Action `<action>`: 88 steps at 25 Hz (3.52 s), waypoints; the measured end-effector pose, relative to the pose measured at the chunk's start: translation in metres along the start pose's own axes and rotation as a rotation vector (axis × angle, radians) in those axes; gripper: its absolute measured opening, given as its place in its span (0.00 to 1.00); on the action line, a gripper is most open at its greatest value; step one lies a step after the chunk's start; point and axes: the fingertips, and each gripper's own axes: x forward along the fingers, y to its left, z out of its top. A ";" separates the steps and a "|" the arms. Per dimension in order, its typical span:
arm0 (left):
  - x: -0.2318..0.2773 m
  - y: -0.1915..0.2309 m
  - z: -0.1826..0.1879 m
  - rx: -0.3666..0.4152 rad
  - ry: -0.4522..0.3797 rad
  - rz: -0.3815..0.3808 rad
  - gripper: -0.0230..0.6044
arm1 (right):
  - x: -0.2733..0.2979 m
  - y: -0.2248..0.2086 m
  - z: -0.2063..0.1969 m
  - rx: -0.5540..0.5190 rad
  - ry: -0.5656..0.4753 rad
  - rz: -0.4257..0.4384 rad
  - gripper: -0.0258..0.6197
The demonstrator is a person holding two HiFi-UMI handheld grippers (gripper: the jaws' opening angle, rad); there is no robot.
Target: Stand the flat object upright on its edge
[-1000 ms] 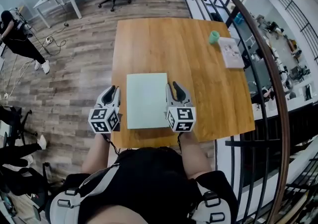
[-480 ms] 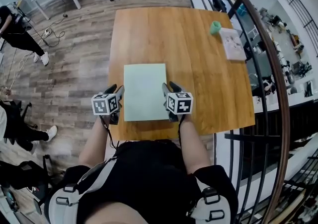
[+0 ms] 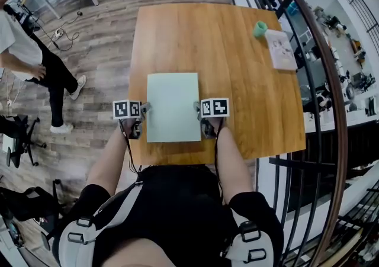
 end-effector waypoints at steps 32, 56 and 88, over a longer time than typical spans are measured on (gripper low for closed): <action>0.014 -0.011 -0.001 -0.088 0.094 -0.178 0.18 | 0.001 0.002 -0.010 0.144 0.058 0.186 0.22; -0.065 -0.173 0.165 0.385 -0.516 -0.204 0.16 | -0.181 -0.005 0.174 -0.433 -0.580 0.065 0.22; 0.064 -0.198 0.210 0.532 -0.621 -0.004 0.08 | -0.115 -0.132 0.229 -0.600 -0.646 -0.170 0.19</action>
